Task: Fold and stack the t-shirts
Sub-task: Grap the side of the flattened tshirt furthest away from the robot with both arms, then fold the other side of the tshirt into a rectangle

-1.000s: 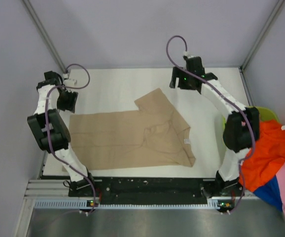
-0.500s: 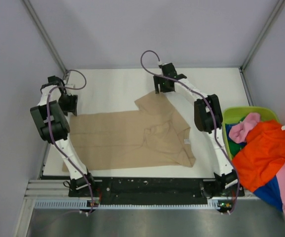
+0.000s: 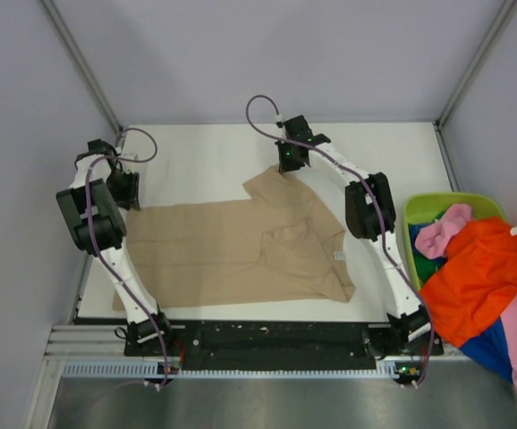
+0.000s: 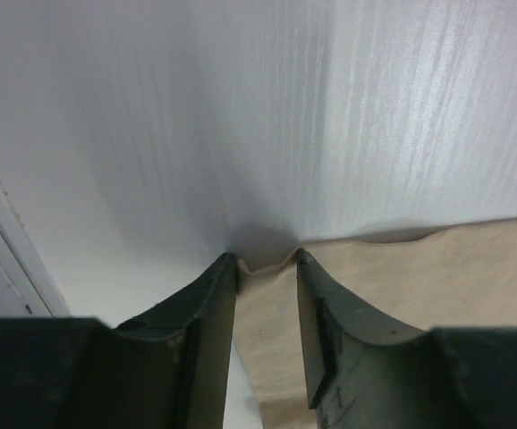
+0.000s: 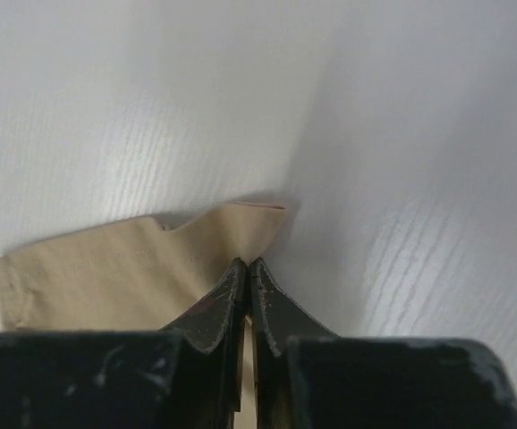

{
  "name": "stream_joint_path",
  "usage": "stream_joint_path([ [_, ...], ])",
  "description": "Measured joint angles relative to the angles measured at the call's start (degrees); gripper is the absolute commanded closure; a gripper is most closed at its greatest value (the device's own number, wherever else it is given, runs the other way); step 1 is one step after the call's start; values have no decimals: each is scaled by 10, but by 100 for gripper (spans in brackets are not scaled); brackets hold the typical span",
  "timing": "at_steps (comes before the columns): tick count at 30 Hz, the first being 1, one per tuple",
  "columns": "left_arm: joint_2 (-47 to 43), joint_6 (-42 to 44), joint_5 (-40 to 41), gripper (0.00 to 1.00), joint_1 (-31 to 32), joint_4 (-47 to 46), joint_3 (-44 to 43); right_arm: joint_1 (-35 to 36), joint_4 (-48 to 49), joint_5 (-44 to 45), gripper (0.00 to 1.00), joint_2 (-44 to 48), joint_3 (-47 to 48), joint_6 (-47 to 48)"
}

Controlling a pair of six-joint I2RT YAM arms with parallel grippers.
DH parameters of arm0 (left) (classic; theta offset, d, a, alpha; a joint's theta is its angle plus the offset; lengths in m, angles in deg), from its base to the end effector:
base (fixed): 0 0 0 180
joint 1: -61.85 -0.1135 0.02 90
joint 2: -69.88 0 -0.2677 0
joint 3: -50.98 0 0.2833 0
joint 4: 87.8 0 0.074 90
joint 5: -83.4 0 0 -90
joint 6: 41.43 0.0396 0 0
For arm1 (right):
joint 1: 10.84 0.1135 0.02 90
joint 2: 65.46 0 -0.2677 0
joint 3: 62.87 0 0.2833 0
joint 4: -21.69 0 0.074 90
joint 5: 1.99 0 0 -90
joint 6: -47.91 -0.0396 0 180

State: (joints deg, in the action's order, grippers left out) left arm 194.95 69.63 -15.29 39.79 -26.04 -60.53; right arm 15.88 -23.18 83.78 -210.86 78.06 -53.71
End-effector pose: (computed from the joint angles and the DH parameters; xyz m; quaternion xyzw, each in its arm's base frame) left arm 0.4452 0.1739 0.1567 0.0010 0.9890 -0.0231 0.1461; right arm 0.5317 0.2709 0.1573 -0.1358 0.9273 0.1467 0.3166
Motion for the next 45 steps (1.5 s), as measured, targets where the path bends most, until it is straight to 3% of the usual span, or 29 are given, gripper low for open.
stream_joint_path([
  [2, 0, 1, -14, 79, 0, 6, 0, 0, -5, -23, 100, 0, 0, -4],
  [3, 0, 1, -18, 96, 0, 9, 0, 0, -7, -33, 100, 0, 0, -5],
  [4, 0, 2, -23, 100, 0, 13, 0, 0, -9, -43, 100, 0, -1, -6],
  [9, -10, 5, -39, 100, 0, 26, 7, 0, -14, -94, 100, 36, -53, -15],
  [13, -81, 15, -58, 100, 0, 24, 49, 1, -10, -118, 100, 126, -157, -14],
  [21, -305, 83, -50, 100, -1, 6, 190, 2, 25, -147, 100, 480, -494, -20],
  [25, -358, 124, -36, 100, -5, 6, 251, 2, 30, -150, 100, 633, -620, -33],
  [29, -397, 165, -17, 100, -9, -1, 303, 2, 29, -147, 100, 722, -707, -52],
  [38, -453, 240, 43, 100, -17, -42, 416, 2, 23, -149, 100, 767, -825, -92],
  [45, -453, 263, 78, 100, -29, -65, 435, 2, 26, -149, 100, 768, -848, -103],
])
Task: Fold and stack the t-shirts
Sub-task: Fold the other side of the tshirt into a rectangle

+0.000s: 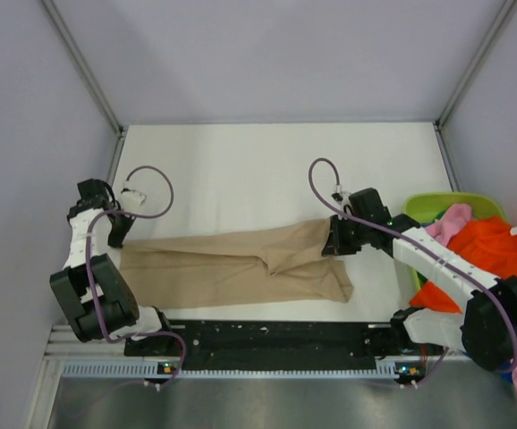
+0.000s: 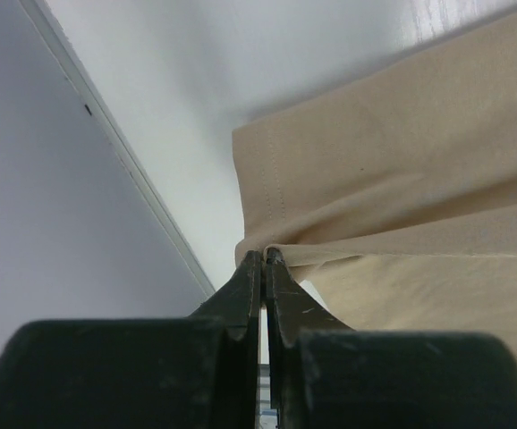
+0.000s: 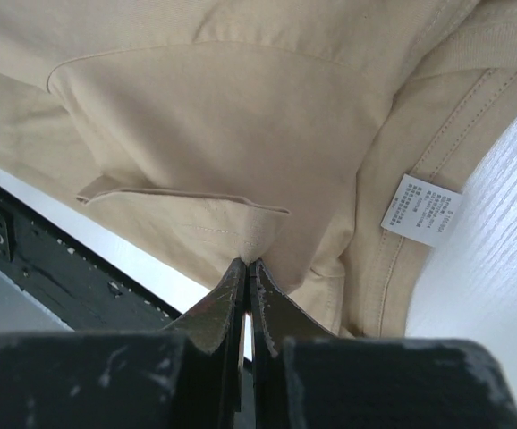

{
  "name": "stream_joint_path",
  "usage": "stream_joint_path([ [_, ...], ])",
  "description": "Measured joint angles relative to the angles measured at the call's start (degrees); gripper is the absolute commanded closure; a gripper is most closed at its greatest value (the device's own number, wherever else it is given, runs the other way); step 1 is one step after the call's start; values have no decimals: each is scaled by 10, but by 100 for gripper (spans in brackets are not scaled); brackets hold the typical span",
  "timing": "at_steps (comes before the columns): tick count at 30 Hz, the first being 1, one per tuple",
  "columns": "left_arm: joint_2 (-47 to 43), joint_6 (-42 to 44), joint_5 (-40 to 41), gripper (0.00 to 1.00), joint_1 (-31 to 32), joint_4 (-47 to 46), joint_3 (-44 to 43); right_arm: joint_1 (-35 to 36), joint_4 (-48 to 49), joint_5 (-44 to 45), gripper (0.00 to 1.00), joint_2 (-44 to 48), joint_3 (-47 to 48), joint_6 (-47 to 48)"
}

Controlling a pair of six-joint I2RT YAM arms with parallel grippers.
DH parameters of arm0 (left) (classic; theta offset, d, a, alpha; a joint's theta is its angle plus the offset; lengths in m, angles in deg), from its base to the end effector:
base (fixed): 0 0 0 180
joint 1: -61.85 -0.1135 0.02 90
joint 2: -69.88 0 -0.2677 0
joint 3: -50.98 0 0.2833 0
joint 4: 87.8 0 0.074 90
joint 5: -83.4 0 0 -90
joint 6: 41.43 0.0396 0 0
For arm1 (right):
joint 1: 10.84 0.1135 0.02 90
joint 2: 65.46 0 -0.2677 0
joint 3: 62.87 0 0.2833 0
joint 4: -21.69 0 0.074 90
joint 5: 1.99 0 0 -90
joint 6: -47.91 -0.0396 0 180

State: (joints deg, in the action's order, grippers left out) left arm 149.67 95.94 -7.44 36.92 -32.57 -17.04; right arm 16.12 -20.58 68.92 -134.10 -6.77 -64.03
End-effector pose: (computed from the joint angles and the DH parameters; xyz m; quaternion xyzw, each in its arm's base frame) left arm 0.2671 0.1235 0.2146 0.1921 0.9609 0.1118 0.1652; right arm 0.2288 0.1309 0.2102 -0.0912 0.9369 0.2673 0.2059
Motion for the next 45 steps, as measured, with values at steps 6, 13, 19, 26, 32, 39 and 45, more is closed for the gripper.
stream_joint_path([
  [6, 0, 20, 19, 87, 0, -18, 13, 0, 5, -3, 100, 4, -25, -11],
  [13, 22, 37, 43, 47, -5, -24, 23, 19, 24, -24, 100, 4, -68, -41],
  [19, 19, 37, 57, 48, -9, -15, 17, 23, 40, -33, 100, 4, -76, -47],
  [26, -58, -4, -78, 51, 148, 55, -63, 23, 47, -24, 100, -5, -79, -47],
  [32, -123, -47, -239, 45, 542, 20, -34, 21, 60, -18, 100, -31, -82, -53],
  [39, -11, -98, -266, 45, 732, -77, 17, 11, 93, -24, 100, -31, -107, -73],
  [45, 87, -119, -230, 47, 799, -128, 29, 10, 112, -30, 100, -31, -109, -78],
])
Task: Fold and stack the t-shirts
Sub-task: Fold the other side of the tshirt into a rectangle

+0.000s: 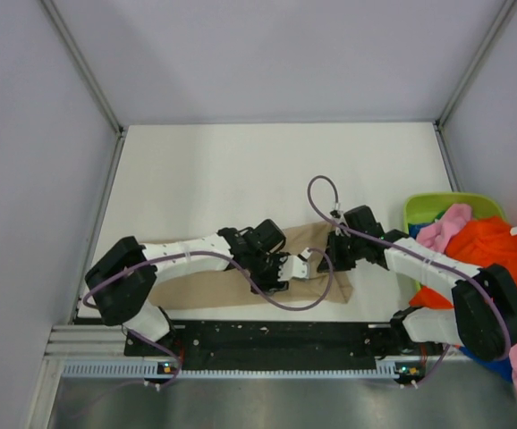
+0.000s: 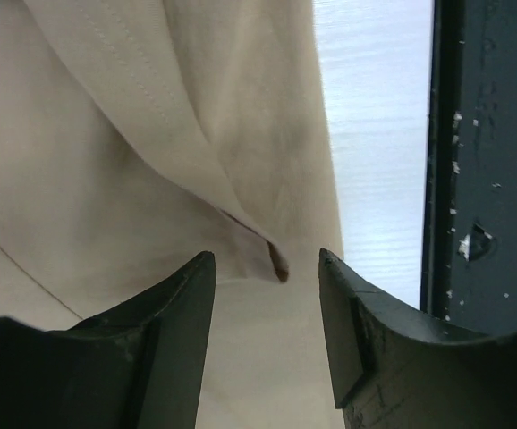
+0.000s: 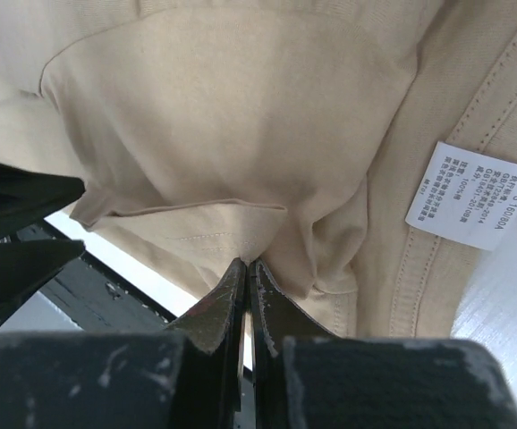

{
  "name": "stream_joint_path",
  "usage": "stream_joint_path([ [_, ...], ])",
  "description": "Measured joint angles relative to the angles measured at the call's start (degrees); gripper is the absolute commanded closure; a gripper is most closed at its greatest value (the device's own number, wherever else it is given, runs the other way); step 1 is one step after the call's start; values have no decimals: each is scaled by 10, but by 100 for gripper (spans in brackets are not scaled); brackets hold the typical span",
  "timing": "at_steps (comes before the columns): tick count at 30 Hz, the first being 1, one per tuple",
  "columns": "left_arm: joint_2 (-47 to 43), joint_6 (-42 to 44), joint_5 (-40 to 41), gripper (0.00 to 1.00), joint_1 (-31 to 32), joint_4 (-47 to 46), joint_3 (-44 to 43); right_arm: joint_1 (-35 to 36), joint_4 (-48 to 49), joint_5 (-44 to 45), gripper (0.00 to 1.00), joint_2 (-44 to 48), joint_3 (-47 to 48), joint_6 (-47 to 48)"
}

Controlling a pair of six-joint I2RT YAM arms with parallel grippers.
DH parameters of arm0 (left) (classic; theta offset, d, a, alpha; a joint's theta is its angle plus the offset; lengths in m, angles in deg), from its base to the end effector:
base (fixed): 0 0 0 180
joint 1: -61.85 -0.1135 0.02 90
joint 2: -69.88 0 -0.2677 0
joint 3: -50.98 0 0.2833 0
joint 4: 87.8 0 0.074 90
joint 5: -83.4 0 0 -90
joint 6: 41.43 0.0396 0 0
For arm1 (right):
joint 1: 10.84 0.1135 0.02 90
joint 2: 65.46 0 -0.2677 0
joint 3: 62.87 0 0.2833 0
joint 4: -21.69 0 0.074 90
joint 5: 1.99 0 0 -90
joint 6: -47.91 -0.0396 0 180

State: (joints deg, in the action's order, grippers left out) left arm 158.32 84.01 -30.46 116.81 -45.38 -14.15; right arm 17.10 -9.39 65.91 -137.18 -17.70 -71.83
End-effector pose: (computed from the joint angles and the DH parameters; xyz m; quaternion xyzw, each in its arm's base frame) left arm 0.1696 -0.2697 0.1685 0.7094 0.6432 -0.2340 0.1684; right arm 0.2127 0.1297 0.1476 -0.0386 0.9433 0.2932 0.1509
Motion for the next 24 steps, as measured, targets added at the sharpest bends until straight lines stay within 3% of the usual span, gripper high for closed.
stream_joint_path([
  [3, 15, -10, 24, 53, 2, -21, 0, 0, 6, -2, 100, 0, -3, 0],
  [5, 25, -13, 37, 63, 2, -28, -2, 0, 6, -3, 100, 0, -5, 0],
  [8, 45, -17, 54, 86, 2, -33, -3, 0, 8, -3, 100, 0, -7, 0],
  [9, 50, -19, 57, 100, 2, -32, -3, 0, 8, -3, 100, 0, -7, 0],
  [16, 49, -14, 89, 100, 1, -3, -19, -2, 2, -30, 100, 5, -7, 5],
  [24, -53, 10, 106, 100, -16, 37, -19, 46, -59, -81, 100, 35, 6, 34],
])
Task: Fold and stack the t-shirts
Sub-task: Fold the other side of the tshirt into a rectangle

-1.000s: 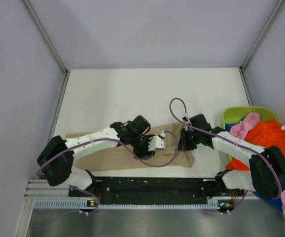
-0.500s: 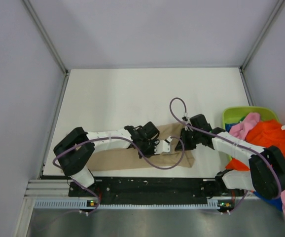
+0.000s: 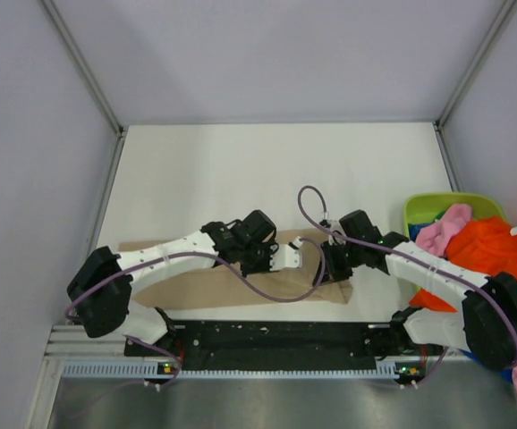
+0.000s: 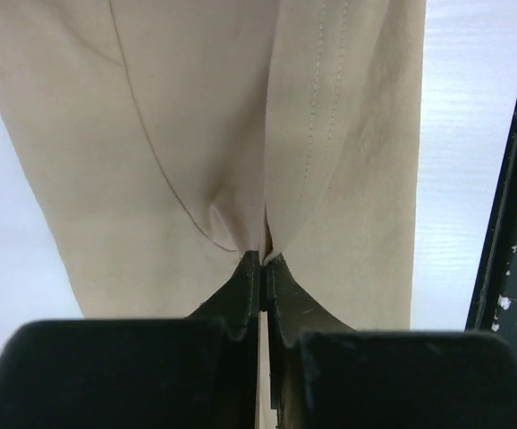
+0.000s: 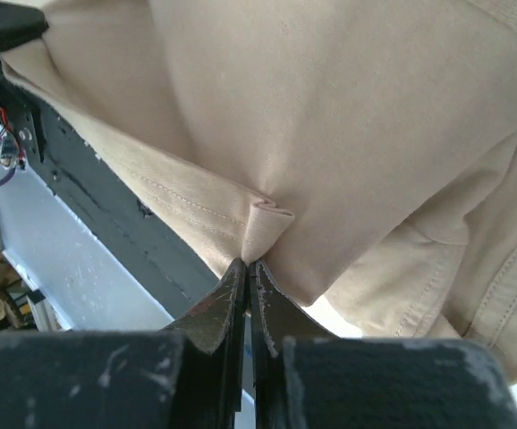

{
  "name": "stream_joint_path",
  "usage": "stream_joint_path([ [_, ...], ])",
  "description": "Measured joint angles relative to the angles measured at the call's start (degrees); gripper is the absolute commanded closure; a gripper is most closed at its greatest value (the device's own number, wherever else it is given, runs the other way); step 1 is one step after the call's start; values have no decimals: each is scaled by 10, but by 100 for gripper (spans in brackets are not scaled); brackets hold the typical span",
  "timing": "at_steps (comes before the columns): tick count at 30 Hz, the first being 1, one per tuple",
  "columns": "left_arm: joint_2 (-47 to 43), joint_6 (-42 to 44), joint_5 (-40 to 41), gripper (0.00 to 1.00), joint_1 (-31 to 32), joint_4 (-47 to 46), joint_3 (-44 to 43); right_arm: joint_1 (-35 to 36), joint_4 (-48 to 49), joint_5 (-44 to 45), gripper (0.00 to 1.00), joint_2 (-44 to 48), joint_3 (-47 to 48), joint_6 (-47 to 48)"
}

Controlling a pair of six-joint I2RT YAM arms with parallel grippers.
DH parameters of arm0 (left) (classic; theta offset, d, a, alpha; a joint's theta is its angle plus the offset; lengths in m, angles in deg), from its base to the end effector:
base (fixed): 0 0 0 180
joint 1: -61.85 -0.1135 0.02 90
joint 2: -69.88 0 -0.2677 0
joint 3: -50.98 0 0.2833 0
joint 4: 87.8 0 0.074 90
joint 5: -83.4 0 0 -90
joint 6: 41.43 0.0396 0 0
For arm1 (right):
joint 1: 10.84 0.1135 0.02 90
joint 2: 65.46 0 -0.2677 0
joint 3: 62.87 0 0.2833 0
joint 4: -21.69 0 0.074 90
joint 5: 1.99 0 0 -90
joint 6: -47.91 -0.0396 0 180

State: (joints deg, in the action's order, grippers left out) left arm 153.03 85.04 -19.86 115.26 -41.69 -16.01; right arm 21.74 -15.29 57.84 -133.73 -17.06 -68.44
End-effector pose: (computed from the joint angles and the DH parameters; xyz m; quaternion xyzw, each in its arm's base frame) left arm 0.1790 -0.2564 0.2008 0.7008 0.6631 -0.1459 0.2189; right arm 0.1896 0.1448 0.1607 -0.1191 0.9263 0.3437 0.0981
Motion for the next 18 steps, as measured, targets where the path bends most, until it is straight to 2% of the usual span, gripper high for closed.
stream_joint_path([
  [3, -6, 8, 1, 100, -5, 1, 6, 2, -9, -4, 100, 0, 1, 2],
  [4, -3, 10, 1, 97, -5, 3, 10, 2, -10, -4, 91, -2, 1, 2],
  [7, 16, 14, -1, 79, -5, 8, 15, 2, -11, -4, 66, -9, 1, 2],
  [10, 41, 19, -8, 60, -5, 16, 15, 3, -17, -5, 55, -15, 1, 4],
  [14, 52, 34, -36, 53, -6, 50, 15, 3, -19, -14, 58, -7, 1, 9],
  [16, 50, 45, -55, 53, -6, 69, 15, 3, -22, -14, 65, 5, 2, 11],
  [18, 43, 61, -76, 55, -6, 95, 13, 3, -21, -10, 77, 11, 5, 12],
])
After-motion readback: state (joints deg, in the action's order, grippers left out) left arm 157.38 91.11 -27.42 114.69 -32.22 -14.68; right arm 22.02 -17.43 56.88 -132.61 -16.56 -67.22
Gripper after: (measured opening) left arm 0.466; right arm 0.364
